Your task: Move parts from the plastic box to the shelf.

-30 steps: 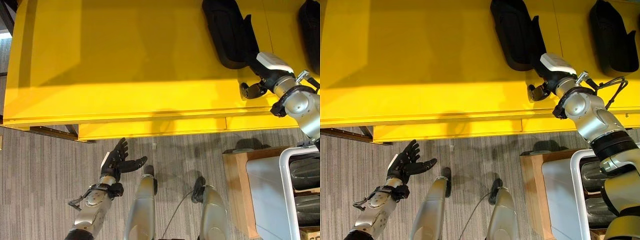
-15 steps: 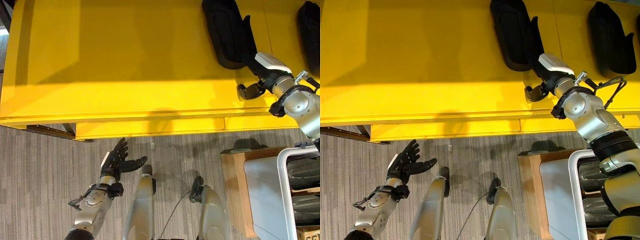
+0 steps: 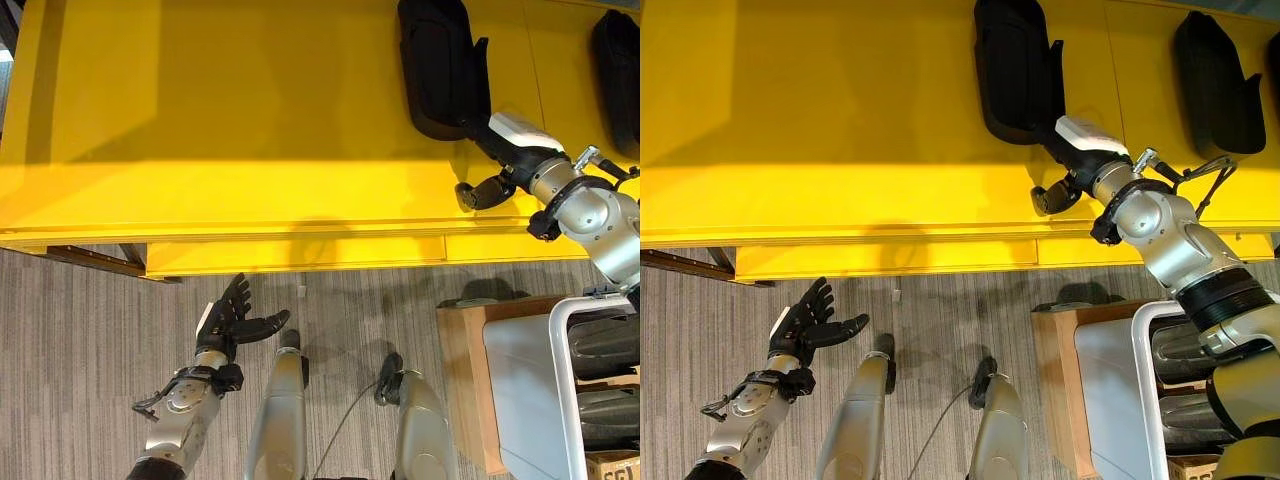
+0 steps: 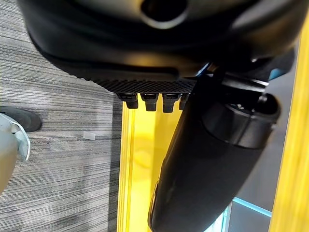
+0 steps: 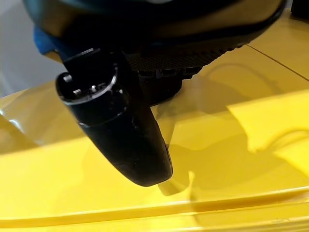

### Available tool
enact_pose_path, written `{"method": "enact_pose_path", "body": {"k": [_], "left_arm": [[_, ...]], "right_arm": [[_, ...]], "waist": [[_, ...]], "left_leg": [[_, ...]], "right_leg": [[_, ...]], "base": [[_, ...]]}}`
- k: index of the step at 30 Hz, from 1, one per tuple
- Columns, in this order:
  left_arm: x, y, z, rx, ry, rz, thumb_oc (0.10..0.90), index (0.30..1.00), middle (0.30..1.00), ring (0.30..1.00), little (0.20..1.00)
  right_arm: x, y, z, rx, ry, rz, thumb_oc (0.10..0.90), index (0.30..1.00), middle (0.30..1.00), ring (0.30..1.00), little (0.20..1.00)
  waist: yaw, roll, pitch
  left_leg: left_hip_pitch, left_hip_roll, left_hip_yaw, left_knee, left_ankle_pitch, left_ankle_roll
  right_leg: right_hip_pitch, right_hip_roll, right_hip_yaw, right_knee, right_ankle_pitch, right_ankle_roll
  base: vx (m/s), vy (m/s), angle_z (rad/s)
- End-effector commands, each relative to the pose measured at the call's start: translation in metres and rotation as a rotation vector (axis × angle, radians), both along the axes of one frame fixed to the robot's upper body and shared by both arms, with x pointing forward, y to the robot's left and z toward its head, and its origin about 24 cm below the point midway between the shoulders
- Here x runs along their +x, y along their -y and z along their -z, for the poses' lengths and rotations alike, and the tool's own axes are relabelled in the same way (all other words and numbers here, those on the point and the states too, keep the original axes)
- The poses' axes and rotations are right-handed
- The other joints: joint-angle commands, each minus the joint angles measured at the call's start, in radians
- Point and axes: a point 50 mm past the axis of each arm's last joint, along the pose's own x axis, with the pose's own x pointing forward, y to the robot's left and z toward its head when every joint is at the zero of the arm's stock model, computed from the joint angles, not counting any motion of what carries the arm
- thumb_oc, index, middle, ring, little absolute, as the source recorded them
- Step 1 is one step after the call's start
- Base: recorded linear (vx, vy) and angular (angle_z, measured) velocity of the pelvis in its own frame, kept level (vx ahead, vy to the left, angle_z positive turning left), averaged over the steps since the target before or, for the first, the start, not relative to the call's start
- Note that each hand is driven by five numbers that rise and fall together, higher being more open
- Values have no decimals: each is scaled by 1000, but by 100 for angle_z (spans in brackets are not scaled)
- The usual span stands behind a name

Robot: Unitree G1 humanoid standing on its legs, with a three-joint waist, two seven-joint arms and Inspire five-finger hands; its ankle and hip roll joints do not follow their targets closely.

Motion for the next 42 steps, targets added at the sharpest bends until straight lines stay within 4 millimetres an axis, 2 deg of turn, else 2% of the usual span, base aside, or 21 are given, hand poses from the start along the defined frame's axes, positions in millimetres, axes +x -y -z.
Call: {"method": "enact_pose_path", "body": {"k": [1, 22, 42], "left_arm": [[2, 1, -26, 6, 152, 11, 900, 1000, 1000, 1000, 1000], [3, 1, -25, 9, 149, 9, 900, 1000, 1000, 1000, 1000], [2, -3, -25, 21, 148, 0, 900, 1000, 1000, 1000, 1000]], "right_arm": [[-10, 3, -24, 13, 79, -46, 900, 1000, 1000, 1000, 1000], [-15, 20, -12, -29, 36, 8, 900, 1000, 1000, 1000, 1000], [-21, 29, -11, -41, 30, 25, 900, 1000, 1000, 1000, 1000]], "waist": [[17, -15, -77], [2, -17, -78], [-8, -24, -82]], "left_leg": [[56, 62, -80, 9, -88, -39], [60, 67, -72, 5, -88, -40], [59, 71, -73, 2, -86, -42]], "right_leg": [[-2, 17, 30, 2, 31, -11], [-2, 20, 41, -7, 35, -11], [-4, 24, 39, -4, 33, -10]], "base": [[0, 0, 0], [0, 0, 0], [0, 0, 0]]}}
